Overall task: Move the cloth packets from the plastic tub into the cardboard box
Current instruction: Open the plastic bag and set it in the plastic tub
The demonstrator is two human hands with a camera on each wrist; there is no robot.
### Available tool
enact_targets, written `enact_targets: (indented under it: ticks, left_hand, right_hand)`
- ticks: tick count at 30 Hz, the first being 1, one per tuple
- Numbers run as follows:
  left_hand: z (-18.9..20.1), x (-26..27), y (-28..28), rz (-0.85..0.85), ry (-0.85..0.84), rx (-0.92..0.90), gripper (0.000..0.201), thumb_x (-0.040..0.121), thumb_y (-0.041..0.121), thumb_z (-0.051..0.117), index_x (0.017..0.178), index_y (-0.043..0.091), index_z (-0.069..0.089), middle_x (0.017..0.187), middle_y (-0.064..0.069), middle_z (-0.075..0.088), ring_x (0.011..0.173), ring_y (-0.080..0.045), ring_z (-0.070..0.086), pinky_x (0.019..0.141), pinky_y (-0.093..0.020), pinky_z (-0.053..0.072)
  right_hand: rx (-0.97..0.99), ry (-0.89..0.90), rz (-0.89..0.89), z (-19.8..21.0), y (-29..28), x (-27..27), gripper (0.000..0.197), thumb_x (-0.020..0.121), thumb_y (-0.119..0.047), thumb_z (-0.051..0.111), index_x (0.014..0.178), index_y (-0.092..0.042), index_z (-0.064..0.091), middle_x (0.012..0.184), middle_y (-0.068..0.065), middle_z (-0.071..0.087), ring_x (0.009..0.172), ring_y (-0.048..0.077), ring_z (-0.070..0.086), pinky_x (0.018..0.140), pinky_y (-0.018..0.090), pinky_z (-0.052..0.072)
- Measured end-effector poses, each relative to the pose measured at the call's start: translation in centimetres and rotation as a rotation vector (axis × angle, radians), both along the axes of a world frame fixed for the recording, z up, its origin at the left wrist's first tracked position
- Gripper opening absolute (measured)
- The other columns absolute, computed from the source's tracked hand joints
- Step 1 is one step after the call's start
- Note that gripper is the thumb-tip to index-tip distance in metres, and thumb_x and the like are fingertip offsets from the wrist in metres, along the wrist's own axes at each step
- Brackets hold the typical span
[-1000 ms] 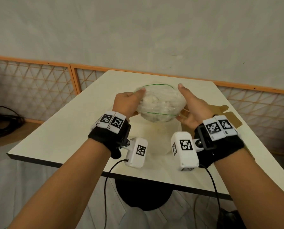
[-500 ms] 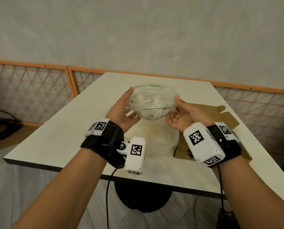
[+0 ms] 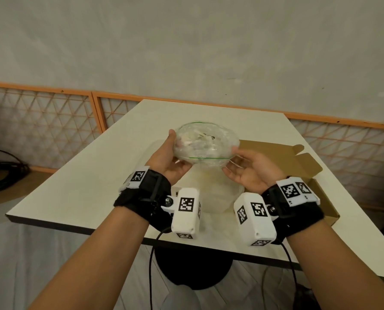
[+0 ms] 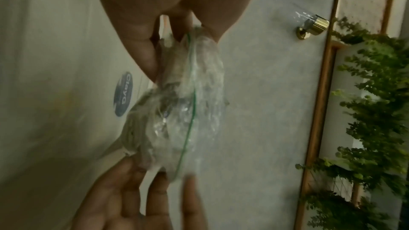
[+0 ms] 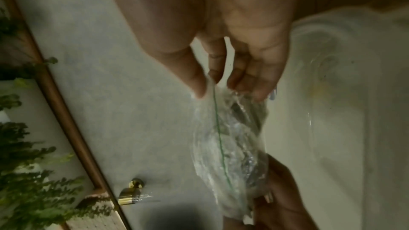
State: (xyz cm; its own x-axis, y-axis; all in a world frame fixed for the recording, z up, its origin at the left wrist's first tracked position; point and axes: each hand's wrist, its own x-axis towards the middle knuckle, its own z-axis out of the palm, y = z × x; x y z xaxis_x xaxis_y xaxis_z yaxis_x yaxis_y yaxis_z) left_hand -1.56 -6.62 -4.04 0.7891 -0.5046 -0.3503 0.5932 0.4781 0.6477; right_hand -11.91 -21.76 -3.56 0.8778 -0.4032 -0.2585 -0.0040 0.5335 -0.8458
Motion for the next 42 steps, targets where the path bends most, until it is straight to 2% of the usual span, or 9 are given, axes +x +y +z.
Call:
enact_targets:
  ticks: [3, 8, 13, 20, 26, 31, 34, 39, 42]
  left_hand:
    - [0.1, -0.4, 0.9, -0.157, -0.148, 0.032, 0.052, 0.078, 0.05, 0.069, 0.117, 0.016, 0.062, 0.118, -0.008, 0.062, 0.105, -0.027, 0.065, 0.088, -0.048, 0.054]
    - [0.2, -0.9, 1.2, -0.262, -0.332, 0.042, 0.059, 0.076, 0.006, 0.068, 0.133, 0.015, 0.052, 0.138, -0.011, 0.051, 0.112, -0.031, 0.061, 0.082, -0.046, 0.057]
    - [0.6, -0.3, 0.9, -0.282, -0.364, -0.047, 0.063, 0.079, -0.011, 0.057, 0.133, 0.021, 0.048, 0.138, -0.013, 0.05, 0.112, -0.033, 0.06, 0.076, -0.046, 0.058]
    - [-0.1, 0.1, 0.9, -0.265, -0.385, -0.133, 0.063, 0.075, -0.009, 0.057, 0.133, 0.014, 0.05, 0.123, -0.011, 0.058, 0.096, -0.025, 0.066, 0.071, -0.027, 0.058]
    - [-1.2, -0.4, 0.5, -0.337, -0.245, -0.063, 0.038, 0.07, 0.004, 0.067, 0.106, 0.009, 0.062, 0.117, -0.011, 0.061, 0.106, -0.041, 0.062, 0.089, -0.05, 0.053]
    - [-0.2, 0.2, 1.0, -0.326, -0.163, -0.041, 0.047, 0.088, 0.048, 0.055, 0.118, 0.013, 0.063, 0.12, -0.012, 0.066, 0.107, -0.03, 0.064, 0.092, -0.045, 0.051]
    - [-0.1, 0.3, 0.6, -0.313, -0.174, 0.007, 0.049, 0.095, 0.052, 0.041, 0.109, 0.011, 0.064, 0.098, -0.012, 0.073, 0.083, -0.026, 0.072, 0.071, -0.038, 0.059]
    - [0.1, 0.5, 0.1, -0.263, -0.163, 0.095, 0.058, 0.09, 0.054, 0.05, 0.127, 0.01, 0.057, 0.125, -0.014, 0.063, 0.111, -0.029, 0.062, 0.091, -0.044, 0.051]
    - [-0.1, 0.9, 0.1, -0.227, -0.123, 0.169, 0.052, 0.085, 0.053, 0.06, 0.117, 0.012, 0.063, 0.12, -0.01, 0.066, 0.106, -0.027, 0.064, 0.085, -0.043, 0.055]
  right_hand:
    - [-0.123, 0.037, 0.004, 0.5, -0.5, 0.1, 0.039, 0.081, -0.05, 0.06, 0.105, -0.02, 0.06, 0.099, 0.001, 0.057, 0.1, 0.021, 0.056, 0.094, 0.037, 0.048]
    - [-0.38, 0.038, 0.012, 1.8, -0.2, 0.7, 0.021, 0.086, -0.041, 0.057, 0.097, -0.024, 0.063, 0.095, -0.007, 0.065, 0.098, 0.015, 0.057, 0.085, 0.027, 0.046]
    - [-0.191, 0.061, 0.019, 2.1, -1.2, 0.3, 0.021, 0.085, -0.043, 0.059, 0.089, -0.022, 0.06, 0.099, 0.001, 0.059, 0.094, 0.017, 0.058, 0.087, 0.035, 0.05]
    - [0.182, -0.091, -0.036, 1.5, -1.5, 0.1, 0.03, 0.084, -0.019, 0.064, 0.111, -0.005, 0.059, 0.109, 0.013, 0.065, 0.104, 0.02, 0.063, 0.087, 0.033, 0.054]
    - [0.427, -0.162, -0.101, 1.4, -1.1, 0.6, 0.013, 0.092, -0.001, 0.049, 0.091, 0.006, 0.06, 0.082, 0.016, 0.069, 0.084, 0.018, 0.065, 0.079, 0.031, 0.053]
    - [0.002, 0.051, 0.017, 0.5, -1.1, 1.1, 0.038, 0.094, -0.001, 0.041, 0.13, -0.012, 0.046, 0.106, 0.011, 0.058, 0.081, 0.017, 0.057, 0.06, 0.025, 0.056]
    - [-0.29, 0.149, 0.063, 1.3, -0.4, 1.2, 0.018, 0.094, -0.023, 0.052, 0.111, -0.023, 0.053, 0.106, 0.004, 0.059, 0.09, 0.019, 0.058, 0.072, 0.034, 0.052]
    - [-0.559, 0.159, -0.022, 1.7, 0.3, 2.0, 0.006, 0.089, -0.027, 0.059, 0.084, -0.028, 0.061, 0.089, -0.003, 0.064, 0.077, 0.016, 0.061, 0.059, 0.028, 0.05]
    - [-0.581, 0.186, -0.012, 1.9, -0.3, 2.6, 0.018, 0.091, -0.018, 0.056, 0.076, -0.026, 0.064, 0.085, 0.001, 0.065, 0.074, 0.021, 0.061, 0.066, 0.034, 0.053]
